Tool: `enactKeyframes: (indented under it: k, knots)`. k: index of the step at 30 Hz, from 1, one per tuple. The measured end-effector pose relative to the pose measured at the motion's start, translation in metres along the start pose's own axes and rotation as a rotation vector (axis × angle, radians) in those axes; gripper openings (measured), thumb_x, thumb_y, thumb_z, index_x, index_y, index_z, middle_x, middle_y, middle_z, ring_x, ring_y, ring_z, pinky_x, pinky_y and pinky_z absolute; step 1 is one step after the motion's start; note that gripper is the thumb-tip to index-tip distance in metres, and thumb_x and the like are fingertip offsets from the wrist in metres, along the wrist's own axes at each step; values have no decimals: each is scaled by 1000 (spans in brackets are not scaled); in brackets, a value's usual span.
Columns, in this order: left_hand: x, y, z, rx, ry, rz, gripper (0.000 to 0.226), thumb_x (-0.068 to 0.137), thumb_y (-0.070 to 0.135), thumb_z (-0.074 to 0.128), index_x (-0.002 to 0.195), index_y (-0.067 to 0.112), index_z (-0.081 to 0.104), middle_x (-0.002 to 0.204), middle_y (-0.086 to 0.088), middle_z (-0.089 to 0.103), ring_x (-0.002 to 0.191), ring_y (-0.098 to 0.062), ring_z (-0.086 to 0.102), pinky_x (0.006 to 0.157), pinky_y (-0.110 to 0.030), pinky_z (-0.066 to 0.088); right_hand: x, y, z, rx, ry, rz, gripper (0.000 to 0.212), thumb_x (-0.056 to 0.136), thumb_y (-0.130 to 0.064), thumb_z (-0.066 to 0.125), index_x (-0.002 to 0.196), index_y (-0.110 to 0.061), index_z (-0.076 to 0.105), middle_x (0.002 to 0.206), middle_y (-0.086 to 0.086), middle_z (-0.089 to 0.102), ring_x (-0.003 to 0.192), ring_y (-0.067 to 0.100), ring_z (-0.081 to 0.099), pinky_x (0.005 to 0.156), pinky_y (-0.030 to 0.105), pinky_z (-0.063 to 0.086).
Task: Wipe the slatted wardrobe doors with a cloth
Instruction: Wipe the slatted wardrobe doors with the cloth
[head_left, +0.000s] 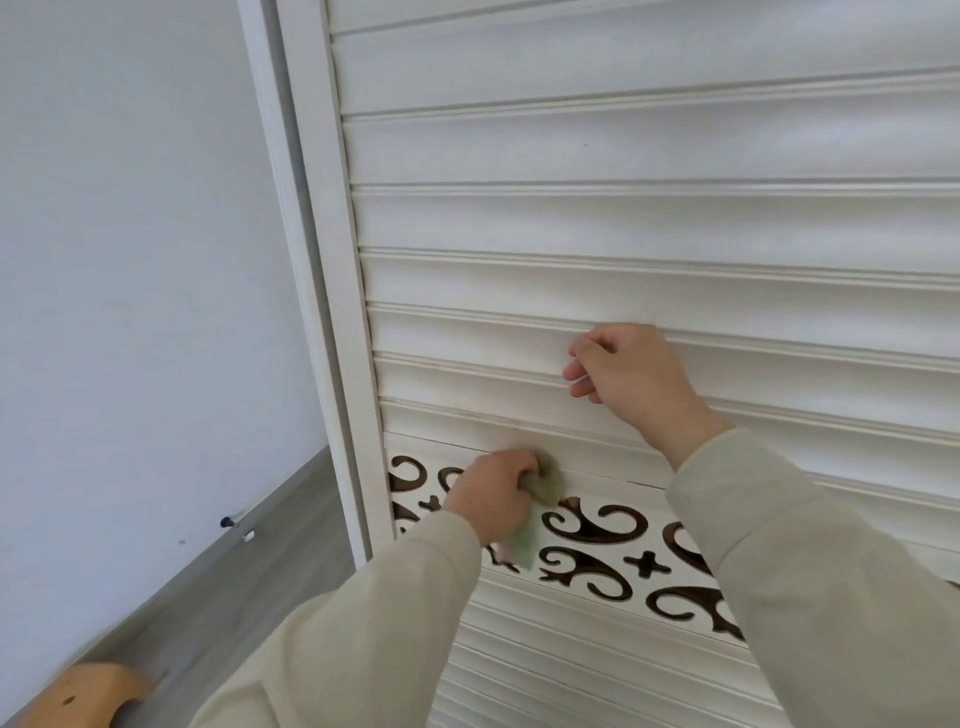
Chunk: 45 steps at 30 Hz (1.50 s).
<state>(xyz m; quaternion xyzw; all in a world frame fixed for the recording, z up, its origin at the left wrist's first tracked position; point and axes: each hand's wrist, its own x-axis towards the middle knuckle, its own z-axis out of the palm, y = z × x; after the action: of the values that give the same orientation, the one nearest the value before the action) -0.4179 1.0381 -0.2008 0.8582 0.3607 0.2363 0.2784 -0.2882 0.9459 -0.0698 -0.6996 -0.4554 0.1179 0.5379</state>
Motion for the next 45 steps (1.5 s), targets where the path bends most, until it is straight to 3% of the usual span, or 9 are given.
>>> enactKeyframes:
  k: [9,15,17,25,30,33,37,42,45]
  knots:
    - [21,46,-45,-489,657,-110,16,90,14,43,91,29,51,84,2,62,72,-19,57,61,-29,44,-23,32,-27,58,76,123,17,95,-16,53,90,-13,69,75,2,74,66,20,73,72,41,59]
    - [-5,66,54,-41,-102,78,29,84,5,45,87,31,60,77,16,61,70,-10,61,64,-26,52,-40,56,-62,100,193,192,17,96,-18,54,90,-13,69,75,3,74,65,21,73,68,36,58]
    - [-17,58,75,-35,-152,14,33,82,5,43,88,28,65,78,15,62,75,-15,63,72,-31,56,-52,69,-75,110,199,232,17,96,-18,53,92,-13,69,77,3,74,65,20,72,67,34,58]
    - [-12,74,47,-778,519,-192,21,92,13,54,89,32,64,90,4,69,84,-15,65,73,-26,54,-80,108,-107,190,181,366,14,96,-18,55,97,-14,68,84,3,75,71,21,74,69,33,59]
    - [20,51,-34,-871,993,-214,16,94,17,43,103,25,53,97,5,67,86,-8,63,82,-16,51,-76,109,-125,139,191,310,15,97,-21,57,94,-15,70,83,0,75,71,19,73,70,33,59]
    - [37,26,-58,-854,921,-342,10,97,31,45,100,34,53,96,10,63,87,-10,60,91,-33,50,-61,94,-123,105,190,221,18,98,-25,56,93,-15,70,81,-1,75,72,19,73,70,33,59]
    - [29,31,-28,-789,758,-362,10,101,24,44,102,23,53,88,6,59,85,-17,58,71,-30,45,-43,83,-110,91,173,166,27,97,-30,59,86,-10,72,77,0,76,74,19,74,76,37,59]
    - [0,66,38,-635,170,-85,16,95,18,57,86,25,68,87,0,71,83,-19,67,75,-33,56,-40,82,-104,97,180,152,31,97,-32,61,83,-7,73,75,3,76,73,21,74,80,41,60]
    - [4,64,18,-818,361,-167,17,92,14,60,82,24,69,84,0,73,84,-19,69,81,-39,60,-43,83,-102,94,145,145,29,97,-31,61,84,-8,74,78,1,76,75,19,74,83,42,59]
